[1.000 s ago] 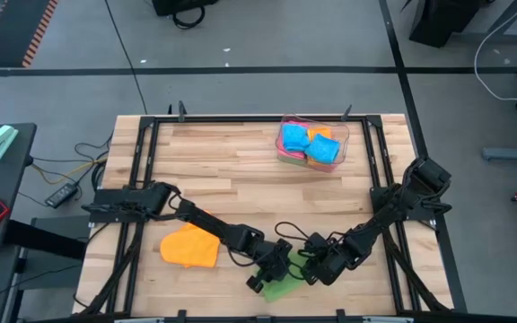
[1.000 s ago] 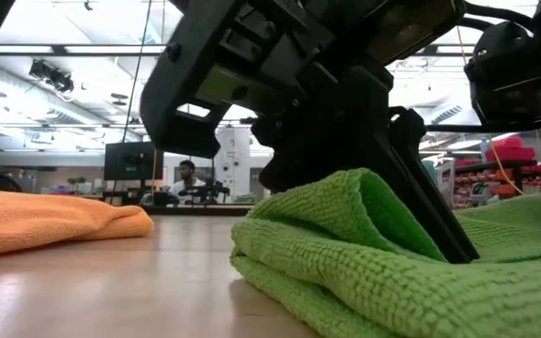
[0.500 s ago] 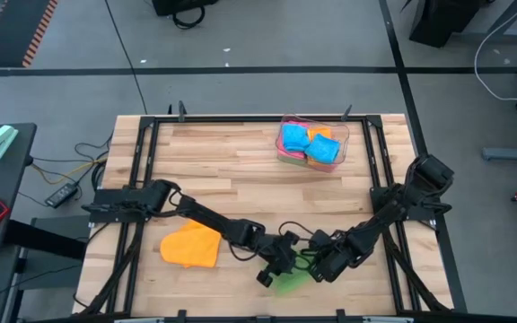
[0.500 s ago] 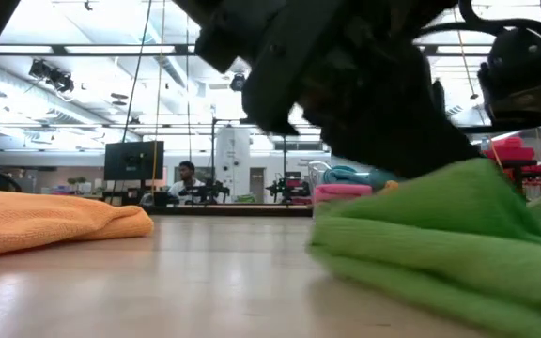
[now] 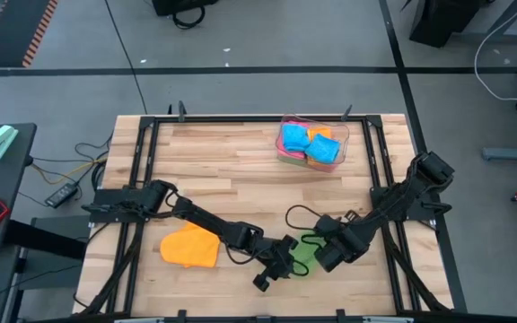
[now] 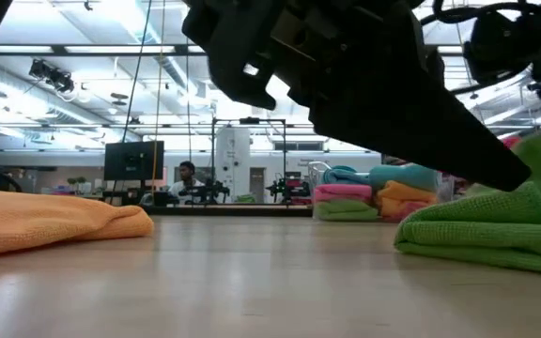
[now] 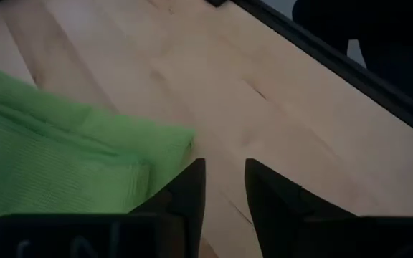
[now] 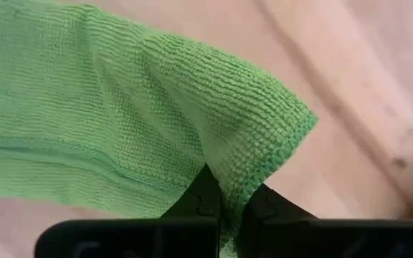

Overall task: Fold microfiber towels
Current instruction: Fold the green towel

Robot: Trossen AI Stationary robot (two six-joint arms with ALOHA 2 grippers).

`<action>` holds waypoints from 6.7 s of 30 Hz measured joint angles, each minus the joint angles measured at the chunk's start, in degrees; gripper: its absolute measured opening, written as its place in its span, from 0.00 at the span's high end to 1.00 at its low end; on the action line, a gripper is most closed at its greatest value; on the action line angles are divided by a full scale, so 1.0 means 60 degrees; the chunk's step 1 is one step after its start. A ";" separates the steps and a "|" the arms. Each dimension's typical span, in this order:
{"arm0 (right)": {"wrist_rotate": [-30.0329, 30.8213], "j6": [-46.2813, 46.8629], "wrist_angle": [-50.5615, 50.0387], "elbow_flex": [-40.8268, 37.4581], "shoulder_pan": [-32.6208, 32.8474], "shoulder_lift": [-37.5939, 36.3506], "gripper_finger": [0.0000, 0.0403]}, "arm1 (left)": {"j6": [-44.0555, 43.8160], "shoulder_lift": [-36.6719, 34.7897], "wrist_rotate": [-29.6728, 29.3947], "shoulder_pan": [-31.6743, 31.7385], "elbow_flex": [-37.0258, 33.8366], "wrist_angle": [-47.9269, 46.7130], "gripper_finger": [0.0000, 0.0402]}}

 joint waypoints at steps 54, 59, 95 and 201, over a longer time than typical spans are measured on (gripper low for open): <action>0.1348 -0.0834 0.0304 0.0441 -0.0063 -0.0004 0.96 | -0.3823 0.0969 -0.1872 0.0072 -0.2980 0.6658 0.93; 0.1740 -0.0947 0.0555 0.0444 -0.0066 -0.0004 0.96 | -0.4108 0.0972 -0.2048 0.0055 -0.2980 0.6654 0.93; 0.2143 -0.4626 0.4123 0.0466 -0.0125 0.0787 0.95 | -0.4401 0.0979 -0.2306 0.0135 -0.2983 0.6687 0.93; 0.3377 -0.4313 0.5603 -0.0973 -0.0097 0.0474 0.36 | -0.4218 0.0976 -0.1988 0.0135 -0.2983 0.6472 0.91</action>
